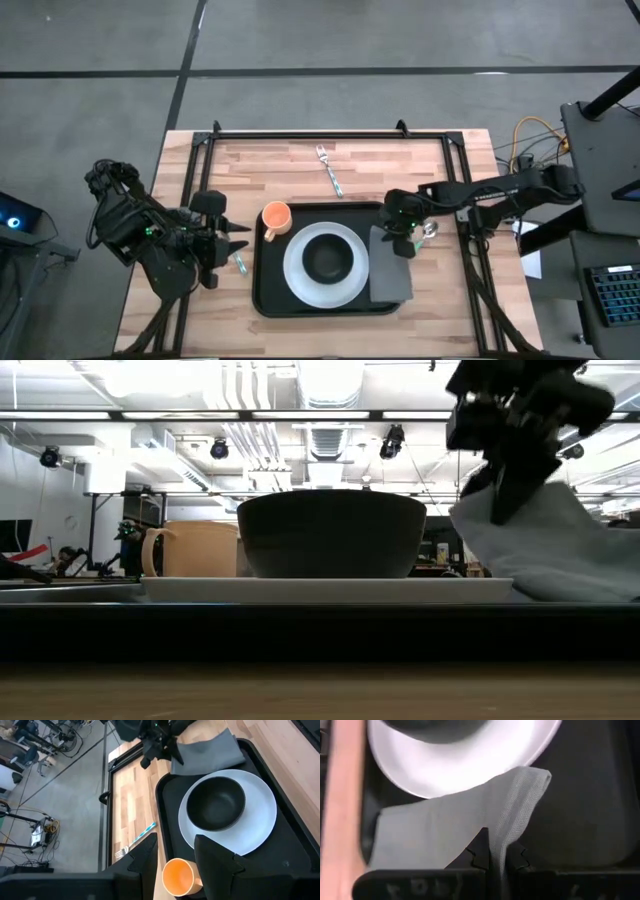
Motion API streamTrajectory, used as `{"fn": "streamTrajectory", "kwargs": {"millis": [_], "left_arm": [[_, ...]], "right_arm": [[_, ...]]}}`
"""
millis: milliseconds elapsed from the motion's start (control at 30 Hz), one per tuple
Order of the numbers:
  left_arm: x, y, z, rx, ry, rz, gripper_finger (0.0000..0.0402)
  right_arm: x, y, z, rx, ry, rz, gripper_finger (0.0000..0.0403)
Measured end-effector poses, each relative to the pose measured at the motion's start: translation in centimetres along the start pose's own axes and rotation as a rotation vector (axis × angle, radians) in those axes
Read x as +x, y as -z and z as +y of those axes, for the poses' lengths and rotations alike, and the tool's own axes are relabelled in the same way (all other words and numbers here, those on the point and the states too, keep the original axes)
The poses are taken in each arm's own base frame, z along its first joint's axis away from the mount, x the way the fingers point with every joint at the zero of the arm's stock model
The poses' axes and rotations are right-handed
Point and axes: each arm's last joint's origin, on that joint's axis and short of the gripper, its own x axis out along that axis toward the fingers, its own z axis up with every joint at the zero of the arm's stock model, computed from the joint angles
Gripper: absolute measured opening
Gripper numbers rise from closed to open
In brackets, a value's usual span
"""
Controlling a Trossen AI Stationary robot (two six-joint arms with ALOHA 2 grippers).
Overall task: Set up tray
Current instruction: Put the gray napkin to the right of the white plate on the black tray
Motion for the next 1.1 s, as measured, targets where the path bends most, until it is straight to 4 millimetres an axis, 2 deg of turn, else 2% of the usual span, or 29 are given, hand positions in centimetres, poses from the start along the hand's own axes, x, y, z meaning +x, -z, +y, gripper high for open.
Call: {"fn": "streamTrajectory", "kwargs": {"millis": [233, 600, 867, 1100], "left_arm": [[0.0, 0.0, 0.0, 0.0, -0.001, 0.001, 0.011], [0.2, 0.1, -0.2, 0.008, -0.003, 0.009, 0.011], [1.2, 0.6, -1.1, 0.044, -0.005, 0.047, 0.011], [1.4, 0.7, -1.3, 0.027, -0.005, 0.053, 0.011]], "right_arm": [[1.0, 0.7, -2.1, 0.02, 0.07, 0.04, 0.0008], [3.4, -0.6, -4.0, 0.023, 0.092, 0.054, 0.001], [2.4, -1.9, -4.4, 0.019, 0.11, 0.016, 0.0066], [1.0, -3.2, -4.0, -0.015, 0.137, 0.003, 0.0114]]}}
